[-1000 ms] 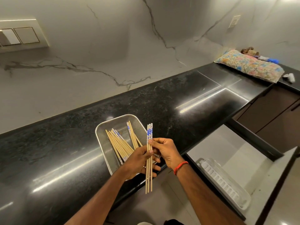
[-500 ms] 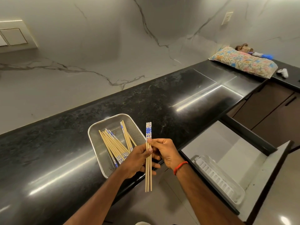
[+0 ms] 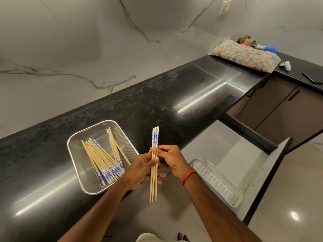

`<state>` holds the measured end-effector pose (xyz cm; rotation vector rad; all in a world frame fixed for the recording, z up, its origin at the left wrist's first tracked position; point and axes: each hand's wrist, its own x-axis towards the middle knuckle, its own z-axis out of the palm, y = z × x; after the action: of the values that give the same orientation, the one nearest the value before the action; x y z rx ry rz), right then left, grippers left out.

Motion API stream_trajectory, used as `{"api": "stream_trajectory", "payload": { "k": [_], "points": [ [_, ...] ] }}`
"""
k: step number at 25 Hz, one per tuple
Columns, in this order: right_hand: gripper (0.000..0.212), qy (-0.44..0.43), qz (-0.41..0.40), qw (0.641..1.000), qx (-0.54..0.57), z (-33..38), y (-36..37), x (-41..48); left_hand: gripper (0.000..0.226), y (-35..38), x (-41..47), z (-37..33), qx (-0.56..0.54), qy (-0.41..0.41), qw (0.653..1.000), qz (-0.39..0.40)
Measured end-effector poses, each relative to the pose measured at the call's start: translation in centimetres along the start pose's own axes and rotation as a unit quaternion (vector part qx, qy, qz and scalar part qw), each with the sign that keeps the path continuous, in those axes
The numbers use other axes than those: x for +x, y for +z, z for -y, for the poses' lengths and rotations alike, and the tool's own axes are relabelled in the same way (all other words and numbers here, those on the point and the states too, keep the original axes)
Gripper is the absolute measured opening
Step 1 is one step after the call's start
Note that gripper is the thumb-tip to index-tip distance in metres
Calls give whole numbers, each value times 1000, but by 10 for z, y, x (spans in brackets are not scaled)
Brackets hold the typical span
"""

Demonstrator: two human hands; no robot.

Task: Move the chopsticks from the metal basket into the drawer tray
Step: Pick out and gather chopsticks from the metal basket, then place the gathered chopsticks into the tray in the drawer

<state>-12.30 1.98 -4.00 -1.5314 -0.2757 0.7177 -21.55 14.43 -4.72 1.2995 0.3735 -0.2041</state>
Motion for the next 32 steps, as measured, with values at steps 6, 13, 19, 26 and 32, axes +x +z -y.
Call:
{"api": "stream_trajectory", "payload": {
  "k": [6, 13, 19, 26, 32],
  "points": [
    [17, 9, -35, 999, -24, -5, -61, -3, 24, 46, 26, 16, 36, -37, 999, 14],
    [30, 45, -8, 998, -45, -18, -118, -14, 22, 100, 61, 36, 20, -46, 999, -17],
    [25, 55, -24, 998, -11, -21, -170, -5, 37, 130, 77, 70, 19, -78, 997, -1],
    [24, 74, -63, 991, -92, -37, -237, 13, 51, 145, 85, 95, 48, -113, 992, -17],
    [16, 99, -47, 941, -320, -88, -274, 28, 32, 156, 101, 100, 44, -123, 990, -58]
  ]
}}
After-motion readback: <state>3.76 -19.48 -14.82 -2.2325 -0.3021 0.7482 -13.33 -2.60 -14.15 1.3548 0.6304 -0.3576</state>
